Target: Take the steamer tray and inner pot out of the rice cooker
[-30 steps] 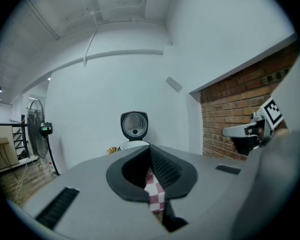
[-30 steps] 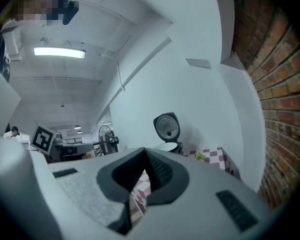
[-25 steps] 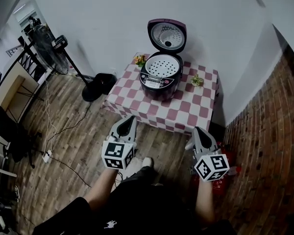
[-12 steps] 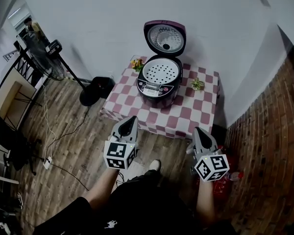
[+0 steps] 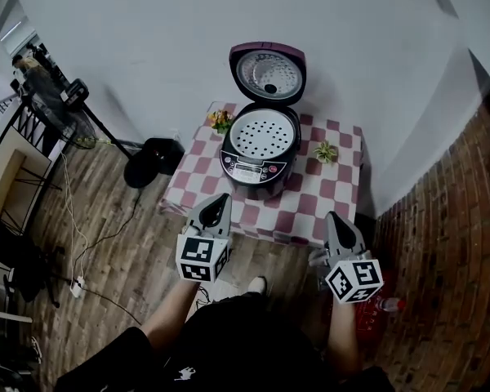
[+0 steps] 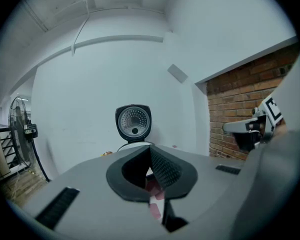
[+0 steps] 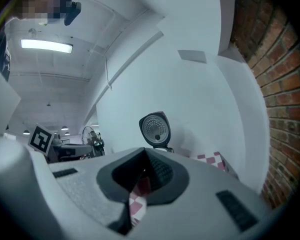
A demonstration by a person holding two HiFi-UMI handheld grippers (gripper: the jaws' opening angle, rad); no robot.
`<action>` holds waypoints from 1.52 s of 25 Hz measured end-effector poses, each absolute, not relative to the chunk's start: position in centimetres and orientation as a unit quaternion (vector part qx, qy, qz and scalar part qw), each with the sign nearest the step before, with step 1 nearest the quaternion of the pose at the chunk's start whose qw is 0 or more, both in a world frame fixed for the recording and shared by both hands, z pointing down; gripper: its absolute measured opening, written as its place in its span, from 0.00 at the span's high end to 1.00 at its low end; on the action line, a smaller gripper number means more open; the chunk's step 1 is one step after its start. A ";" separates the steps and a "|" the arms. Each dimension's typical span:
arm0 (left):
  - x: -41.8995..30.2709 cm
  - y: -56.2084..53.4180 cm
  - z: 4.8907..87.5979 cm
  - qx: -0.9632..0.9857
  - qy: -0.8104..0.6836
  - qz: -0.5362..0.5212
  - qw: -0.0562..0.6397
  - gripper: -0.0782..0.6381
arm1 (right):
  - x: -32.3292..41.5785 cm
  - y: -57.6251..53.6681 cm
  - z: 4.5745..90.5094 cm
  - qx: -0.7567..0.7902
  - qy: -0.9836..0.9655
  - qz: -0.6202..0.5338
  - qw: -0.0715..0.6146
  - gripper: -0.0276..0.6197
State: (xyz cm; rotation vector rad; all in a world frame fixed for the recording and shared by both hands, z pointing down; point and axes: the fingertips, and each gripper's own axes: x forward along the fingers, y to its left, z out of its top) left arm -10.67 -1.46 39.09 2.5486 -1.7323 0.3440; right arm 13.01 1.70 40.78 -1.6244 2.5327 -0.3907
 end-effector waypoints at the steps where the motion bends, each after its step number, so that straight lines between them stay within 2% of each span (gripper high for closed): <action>1: -10.8 -2.2 39.1 0.823 -0.557 0.111 0.021 0.89 | 13.0 1.0 40.5 -0.537 0.832 -0.127 0.054 0.95; 23: -14.1 -16.3 40.5 0.840 -0.535 0.074 0.060 0.89 | 9.4 -12.2 40.6 -0.546 0.829 -0.119 0.017 0.95; 38: -14.2 -21.3 42.2 0.791 -0.600 0.078 0.094 0.88 | 9.4 -21.5 43.4 -0.456 0.878 -0.136 -0.054 0.95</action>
